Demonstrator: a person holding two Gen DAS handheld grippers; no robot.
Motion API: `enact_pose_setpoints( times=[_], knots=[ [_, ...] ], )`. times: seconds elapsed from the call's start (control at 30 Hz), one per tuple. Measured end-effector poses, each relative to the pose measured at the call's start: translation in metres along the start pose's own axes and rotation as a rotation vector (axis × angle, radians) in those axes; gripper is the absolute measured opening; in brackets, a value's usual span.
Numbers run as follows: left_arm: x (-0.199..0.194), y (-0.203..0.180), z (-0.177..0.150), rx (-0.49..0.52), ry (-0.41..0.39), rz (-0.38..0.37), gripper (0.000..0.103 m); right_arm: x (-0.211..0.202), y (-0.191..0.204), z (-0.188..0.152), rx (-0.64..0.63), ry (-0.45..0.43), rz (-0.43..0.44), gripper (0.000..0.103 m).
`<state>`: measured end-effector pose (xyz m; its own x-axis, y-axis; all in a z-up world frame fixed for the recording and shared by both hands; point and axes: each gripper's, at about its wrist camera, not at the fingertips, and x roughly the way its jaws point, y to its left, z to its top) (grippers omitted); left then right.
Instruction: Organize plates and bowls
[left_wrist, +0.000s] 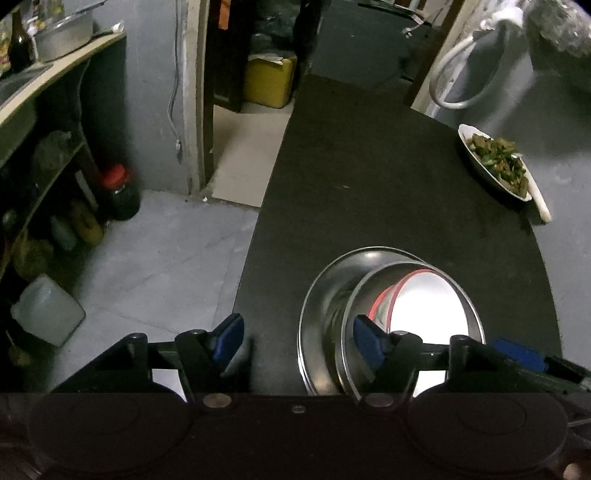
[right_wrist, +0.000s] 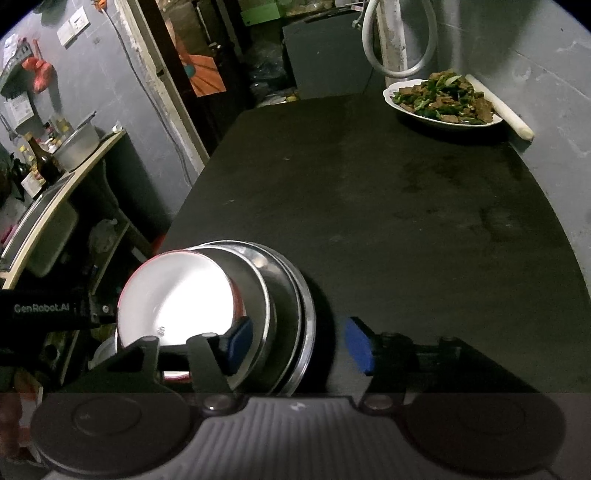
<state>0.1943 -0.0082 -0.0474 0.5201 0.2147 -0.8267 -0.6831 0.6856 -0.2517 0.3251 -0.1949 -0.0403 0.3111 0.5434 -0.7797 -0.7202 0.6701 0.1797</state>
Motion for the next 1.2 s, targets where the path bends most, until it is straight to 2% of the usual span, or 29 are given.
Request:
enact_pose_setpoints(
  times=[0.17,0.3,0.53,0.6,0.67,0.87,1.07,1.2],
  knots=[
    [-0.002,-0.001,0.000,0.017,-0.012,0.016,0.072,-0.001,-0.001,0.000,0.004,-0.009,-0.005,0.065],
    [-0.002,0.000,0.002,0.006,-0.024,0.029,0.084,-0.003,-0.007,0.000,0.034,-0.025,-0.003,0.077],
    [-0.002,0.003,0.002,-0.021,-0.033,0.046,0.090,-0.005,-0.011,-0.001,0.046,-0.041,-0.006,0.086],
    [-0.002,0.003,0.001,-0.023,-0.038,0.060,0.094,-0.006,-0.012,-0.001,0.048,-0.045,0.009,0.095],
    [-0.003,0.002,0.001,-0.026,-0.049,0.069,0.095,-0.007,-0.012,-0.001,0.054,-0.050,0.033,0.099],
    [-0.010,-0.002,0.000,-0.023,-0.114,0.093,0.102,-0.009,-0.010,-0.002,0.040,-0.064,0.040,0.101],
    [-0.020,-0.001,-0.004,-0.032,-0.163,0.086,0.102,-0.015,-0.013,-0.002,0.065,-0.097,0.042,0.103],
    [-0.031,0.001,-0.008,-0.041,-0.226,0.065,0.102,-0.023,-0.014,-0.005,0.088,-0.150,0.051,0.103]
  ],
)
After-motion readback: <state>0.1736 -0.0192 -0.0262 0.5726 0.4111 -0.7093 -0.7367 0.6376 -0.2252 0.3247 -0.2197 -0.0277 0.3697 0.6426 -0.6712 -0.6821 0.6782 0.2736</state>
